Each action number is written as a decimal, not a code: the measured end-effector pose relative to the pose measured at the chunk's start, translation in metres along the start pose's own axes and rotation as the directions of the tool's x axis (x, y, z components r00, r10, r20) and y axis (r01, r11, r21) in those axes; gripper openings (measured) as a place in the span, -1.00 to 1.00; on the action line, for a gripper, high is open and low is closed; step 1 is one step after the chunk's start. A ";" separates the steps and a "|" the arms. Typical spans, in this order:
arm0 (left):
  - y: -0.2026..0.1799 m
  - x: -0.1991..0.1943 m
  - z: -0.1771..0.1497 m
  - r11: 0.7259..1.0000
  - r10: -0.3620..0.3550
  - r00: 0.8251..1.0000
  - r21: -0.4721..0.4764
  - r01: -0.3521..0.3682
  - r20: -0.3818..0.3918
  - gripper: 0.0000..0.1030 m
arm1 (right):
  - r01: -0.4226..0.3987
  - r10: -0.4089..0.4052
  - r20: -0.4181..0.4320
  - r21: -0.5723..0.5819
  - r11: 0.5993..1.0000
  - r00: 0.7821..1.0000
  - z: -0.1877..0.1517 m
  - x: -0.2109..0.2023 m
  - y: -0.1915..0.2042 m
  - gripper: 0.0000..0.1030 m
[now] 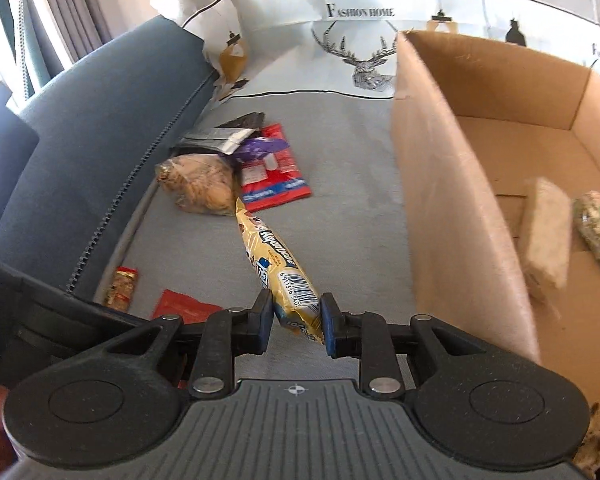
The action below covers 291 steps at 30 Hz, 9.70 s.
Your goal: Organize snacks
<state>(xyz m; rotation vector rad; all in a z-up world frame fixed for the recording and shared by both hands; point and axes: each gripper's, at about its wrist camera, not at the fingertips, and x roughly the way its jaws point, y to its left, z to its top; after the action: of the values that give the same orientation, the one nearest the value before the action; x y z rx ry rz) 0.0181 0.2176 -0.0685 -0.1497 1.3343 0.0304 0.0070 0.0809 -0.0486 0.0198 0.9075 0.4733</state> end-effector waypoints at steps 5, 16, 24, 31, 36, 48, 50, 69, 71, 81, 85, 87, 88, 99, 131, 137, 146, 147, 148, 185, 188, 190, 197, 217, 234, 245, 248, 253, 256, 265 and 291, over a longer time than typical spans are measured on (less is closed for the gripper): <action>-0.013 0.003 0.001 0.997 0.065 0.998 0.042 -0.066 0.025 0.16 | 0.058 -0.055 0.033 -0.104 0.993 0.998 -0.012 -0.003 0.001 -0.50; 0.026 -0.005 -0.001 0.983 0.007 0.995 -0.181 0.012 0.104 -0.09 | 0.096 -0.095 0.019 -0.303 0.948 0.995 -0.047 0.013 0.015 -0.42; 0.028 -0.002 0.000 0.982 -0.027 0.996 -0.184 0.043 0.089 -0.06 | -0.084 0.098 0.038 -0.282 0.956 0.994 -0.036 0.002 0.022 0.32; 0.022 0.001 0.001 0.988 -0.014 0.997 -0.151 0.026 0.080 0.04 | -0.101 0.105 0.009 -0.182 0.978 0.994 -0.025 0.017 0.005 0.35; 0.012 0.003 0.003 0.994 0.010 0.998 -0.105 -0.003 0.067 0.17 | -0.102 0.102 -0.006 -0.158 0.982 0.995 -0.024 0.029 0.000 0.28; -0.004 0.006 0.004 0.996 0.087 0.995 -0.032 -0.085 0.056 0.16 | -0.109 0.111 0.004 -0.177 0.978 0.994 -0.023 0.026 -0.004 -0.64; -0.004 0.005 0.003 0.994 0.104 0.992 -0.035 -0.102 0.067 -0.02 | -0.110 0.113 0.009 -0.185 0.977 0.994 -0.024 0.023 -0.003 -0.64; 0.003 -0.084 -0.050 0.996 -0.031 0.843 -0.053 0.071 0.537 -0.11 | -0.120 0.179 0.223 -0.254 0.960 0.958 -0.025 -0.056 -0.003 -0.66; 0.007 -0.093 -0.057 0.991 -0.066 0.803 -0.052 0.120 0.592 -0.11 | -0.130 0.193 0.252 -0.249 0.960 0.948 -0.023 -0.070 -0.006 -0.66; -0.002 -0.103 -0.055 0.988 -0.095 0.758 -0.031 0.149 0.646 -0.11 | -0.098 0.166 0.462 -0.168 0.981 0.871 0.021 -0.161 -0.067 -0.65; -0.005 -0.099 -0.053 0.990 -0.099 0.755 -0.014 0.141 0.648 -0.11 | -0.053 0.130 0.532 -0.158 0.986 0.836 0.033 -0.165 -0.101 -0.66; -0.004 -0.099 -0.054 0.989 -0.098 0.758 -0.018 0.143 0.645 -0.11 | -0.021 0.092 0.536 -0.136 0.990 0.839 0.034 -0.151 -0.119 -0.66; -0.004 -0.099 -0.055 0.989 -0.097 0.759 -0.022 0.145 0.644 -0.11 | -0.016 0.076 0.532 -0.116 0.993 0.844 0.032 -0.145 -0.128 -0.66; -0.006 -0.099 -0.054 0.993 -0.044 0.764 -0.053 0.102 0.644 -0.11 | -0.077 0.084 0.516 -0.035 0.996 0.852 0.016 -0.123 -0.156 -0.66; -0.108 -0.132 -0.022 0.999 -0.042 0.682 0.046 0.012 0.730 -0.11 | -0.156 0.086 0.552 0.081 0.984 0.829 0.024 -0.119 -0.198 -0.66; -0.147 -0.149 0.005 0.993 -0.113 0.660 0.096 0.062 0.743 -0.11 | -0.145 0.037 0.563 0.148 0.978 0.825 0.025 -0.119 -0.210 -0.66; -0.192 -0.160 0.044 0.981 -0.192 0.634 0.137 0.136 0.749 -0.11 | -0.124 0.004 0.551 0.181 0.976 0.834 0.026 -0.114 -0.213 -0.66; -0.196 -0.158 0.047 0.980 -0.197 0.635 0.139 0.140 0.747 -0.11 | -0.121 -0.001 0.549 0.185 0.975 0.836 0.026 -0.114 -0.214 -0.66; -0.200 -0.156 0.049 0.979 -0.202 0.638 0.142 0.144 0.743 -0.11 | -0.118 -0.005 0.548 0.188 0.975 0.836 0.026 -0.113 -0.214 -0.66; -0.215 -0.150 0.028 0.970 -0.239 0.635 0.158 0.183 0.734 0.03 | -0.067 -0.091 0.533 0.269 0.961 0.841 0.027 -0.109 -0.218 0.39; -0.217 -0.160 0.020 0.971 -0.234 0.628 0.144 0.192 0.742 0.01 | -0.059 -0.101 0.538 0.272 0.960 0.837 0.027 -0.110 -0.218 0.45; -0.226 -0.169 0.012 0.972 -0.229 0.619 0.142 0.187 0.752 0.01 | -0.060 -0.110 0.542 0.286 0.956 0.833 0.026 -0.111 -0.220 0.49; -0.279 -0.215 -0.019 0.943 -0.327 0.578 0.224 0.244 0.748 0.03 | -0.078 -0.143 0.560 0.352 0.933 0.816 0.022 -0.115 -0.229 0.51; -0.114 -0.131 -0.070 0.997 -0.036 0.663 -0.022 0.078 0.748 -0.33 | -0.024 -0.114 0.584 0.224 0.974 0.804 0.011 -0.129 -0.198 0.07; -0.020 -0.033 -0.052 0.849 0.458 0.755 -0.483 -0.215 0.469 0.18 | -0.002 -0.060 0.530 0.115 0.993 0.846 0.017 -0.114 -0.170 0.05; -0.012 -0.008 -0.041 0.769 0.526 0.784 -0.578 -0.273 0.329 0.32 | 0.048 -0.059 0.496 0.034 0.998 0.866 0.022 -0.101 -0.154 0.22; -0.009 -0.008 -0.041 0.771 0.512 0.791 -0.585 -0.251 0.335 -0.19 | 0.048 -0.035 0.483 -0.015 0.999 0.875 0.023 -0.098 -0.146 0.22; -0.017 -0.009 -0.038 0.803 0.474 0.791 -0.558 -0.208 0.387 -0.59 | -0.006 0.057 0.441 -0.117 0.993 0.896 0.041 -0.098 -0.115 0.17; -0.018 -0.007 -0.036 0.813 0.450 0.799 -0.554 -0.180 0.399 -0.51 | -0.044 0.126 0.405 -0.207 0.977 0.906 0.069 -0.090 -0.071 0.10; -0.005 -0.013 -0.040 0.811 0.376 0.809 -0.582 -0.052 0.452 -0.64 | -0.115 0.198 0.195 -0.369 0.922 0.961 0.133 0.004 0.038 0.07; 0.018 -0.012 -0.044 0.791 0.283 0.841 -0.608 0.067 0.461 -0.63 | -0.086 0.086 -0.023 -0.511 0.855 0.996 0.136 0.114 0.077 -0.63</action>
<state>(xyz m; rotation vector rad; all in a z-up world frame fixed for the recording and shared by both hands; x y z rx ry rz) -0.0295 0.2301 -0.0686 -0.5692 0.7220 0.5782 0.1403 0.2209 -0.0333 -0.4300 0.7572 0.7895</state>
